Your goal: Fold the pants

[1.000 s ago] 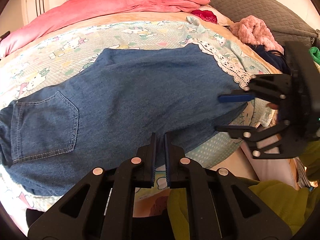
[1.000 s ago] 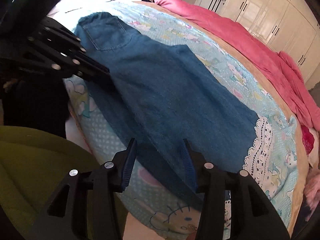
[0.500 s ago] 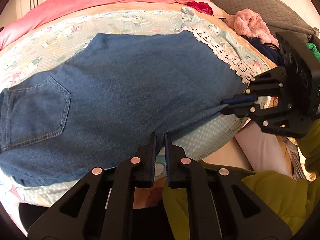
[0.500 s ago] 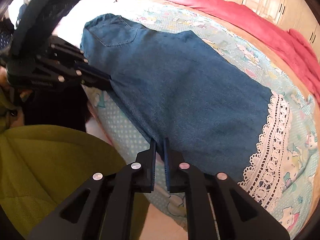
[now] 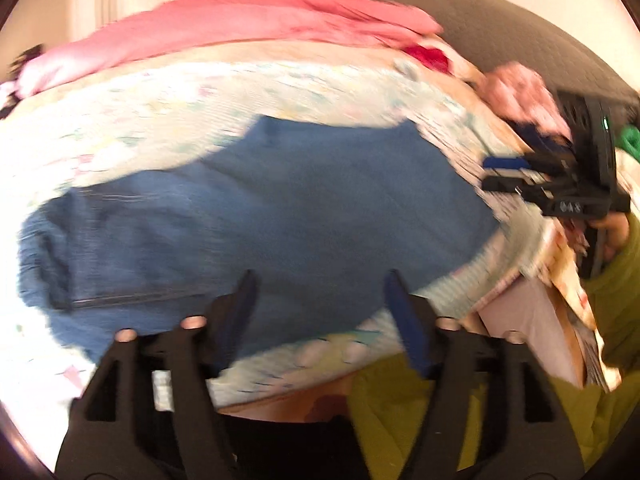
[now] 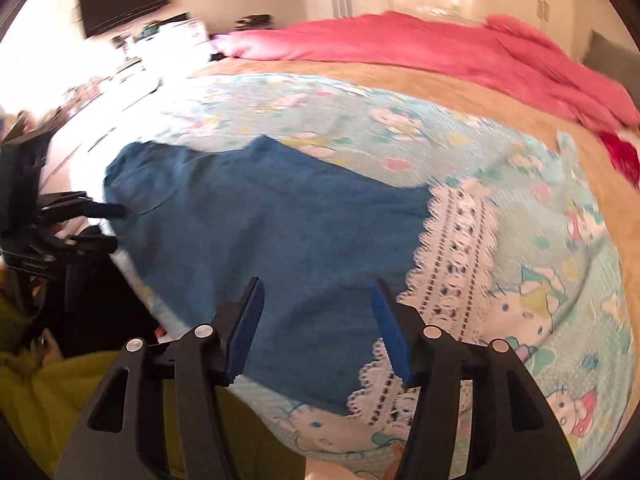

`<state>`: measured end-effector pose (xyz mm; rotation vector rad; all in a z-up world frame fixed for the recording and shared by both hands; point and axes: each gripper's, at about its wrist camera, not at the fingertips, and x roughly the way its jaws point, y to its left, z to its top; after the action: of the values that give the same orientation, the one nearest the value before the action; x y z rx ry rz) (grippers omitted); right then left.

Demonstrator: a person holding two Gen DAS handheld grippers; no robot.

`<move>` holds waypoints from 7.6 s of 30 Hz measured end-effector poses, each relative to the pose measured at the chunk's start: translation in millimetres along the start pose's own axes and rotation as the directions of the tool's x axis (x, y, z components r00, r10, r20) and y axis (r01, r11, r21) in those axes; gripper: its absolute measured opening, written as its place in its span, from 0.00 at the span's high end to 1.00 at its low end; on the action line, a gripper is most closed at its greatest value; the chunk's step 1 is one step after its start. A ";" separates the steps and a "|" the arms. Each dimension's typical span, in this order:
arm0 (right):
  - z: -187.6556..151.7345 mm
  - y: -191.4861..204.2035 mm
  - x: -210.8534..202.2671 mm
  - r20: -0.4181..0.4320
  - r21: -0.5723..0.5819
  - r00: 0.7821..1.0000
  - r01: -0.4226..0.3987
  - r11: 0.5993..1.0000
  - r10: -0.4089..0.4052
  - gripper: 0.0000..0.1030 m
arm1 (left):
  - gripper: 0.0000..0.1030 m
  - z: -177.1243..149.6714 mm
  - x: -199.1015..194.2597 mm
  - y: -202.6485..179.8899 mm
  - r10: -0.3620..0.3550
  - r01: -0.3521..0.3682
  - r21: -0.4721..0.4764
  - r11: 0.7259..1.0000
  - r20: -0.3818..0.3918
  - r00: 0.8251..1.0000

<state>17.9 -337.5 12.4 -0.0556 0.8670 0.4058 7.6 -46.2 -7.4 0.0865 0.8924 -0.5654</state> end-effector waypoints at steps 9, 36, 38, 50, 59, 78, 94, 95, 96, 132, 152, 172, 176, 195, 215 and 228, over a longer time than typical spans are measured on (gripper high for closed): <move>-21.5 -10.8 28.6 -0.119 0.051 0.992 0.036 0.998 -0.029 0.47 | 0.26 -3.8 4.5 60.6 0.260 -0.264 -0.126 0.956 -0.048 0.964; -17.7 11.2 23.9 -0.107 0.023 0.994 0.012 1.000 -0.010 0.47 | 0.23 -0.2 42.9 5.9 0.125 -0.127 -0.008 0.992 -0.094 0.988; -26.5 2.2 35.6 -0.161 0.037 0.986 0.058 0.998 -0.052 0.47 | 0.23 -7.0 59.0 10.5 0.122 -0.126 -0.025 0.992 -0.136 0.983; 33.4 -77.1 10.9 0.033 0.200 0.996 0.069 0.977 -0.077 0.47 | 0.22 81.3 55.4 11.1 0.052 -0.053 -0.025 0.998 -0.018 0.998; 54.7 -145.8 70.5 -0.070 0.292 0.997 0.055 0.955 -0.036 0.47 | 0.22 133.4 120.5 38.6 0.024 -0.030 -0.076 0.997 -0.081 0.996; 70.3 -140.3 64.6 0.038 0.212 0.998 0.042 0.976 -0.051 0.80 | 0.99 163.7 151.3 30.5 0.037 -0.039 -0.049 0.998 -0.038 0.999; 48.6 -112.0 14.2 0.128 0.215 0.973 0.162 0.963 -0.192 0.25 | 0.48 117.5 60.3 51.5 0.231 -0.226 -0.086 0.970 0.047 0.972; 43.8 -99.8 8.9 0.146 0.197 0.972 0.156 0.968 -0.186 0.25 | 0.39 111.2 52.8 51.5 0.234 -0.229 -0.089 0.969 0.050 0.971; 41.4 -92.0 7.0 0.153 0.183 0.972 0.151 0.971 -0.180 0.25 | 0.34 102.4 44.1 51.2 0.235 -0.229 -0.096 0.969 0.054 0.971; -25.4 -6.2 34.7 -0.087 0.123 0.954 0.297 0.947 -0.287 0.09 | 0.09 -9.0 9.4 86.8 0.300 -0.290 -0.257 0.922 0.002 0.954; -34.7 30.4 44.8 -0.082 0.068 0.975 0.211 0.975 -0.205 0.09 | 0.09 -14.8 60.4 0.1 0.245 -0.248 -0.014 0.969 -0.090 0.965; -35.2 -13.7 -38.7 0.165 0.222 0.963 0.175 0.959 -0.214 0.06 | 0.09 31.0 26.8 -33.4 0.230 -0.230 0.002 0.973 0.005 0.973; -39.3 -22.5 -48.0 0.179 0.246 0.956 0.186 0.951 -0.234 0.06 | 0.09 47.7 29.6 -44.9 0.211 -0.212 0.030 0.977 0.021 0.977; -58.4 -44.3 -52.2 0.144 0.313 0.952 0.216 0.925 -0.271 0.06 | 0.09 125.8 110.6 -105.8 0.090 -0.078 0.221 0.972 -0.042 0.995; -64.3 -37.4 -2.8 0.054 0.363 0.986 0.125 0.923 -0.155 0.06 | 0.09 182.1 211.5 -119.7 -0.068 0.121 0.305 0.944 -0.181 0.981; -63.5 -47.3 4.1 0.083 0.417 0.996 -0.002 0.909 -0.036 0.07 | 0.28 176.8 244.7 -130.4 -0.170 0.243 0.264 0.934 -0.271 0.948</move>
<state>-8.6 -393.1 -37.4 0.3492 0.8483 0.1967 188.7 -315.6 -59.7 0.3413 1.0588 -0.8994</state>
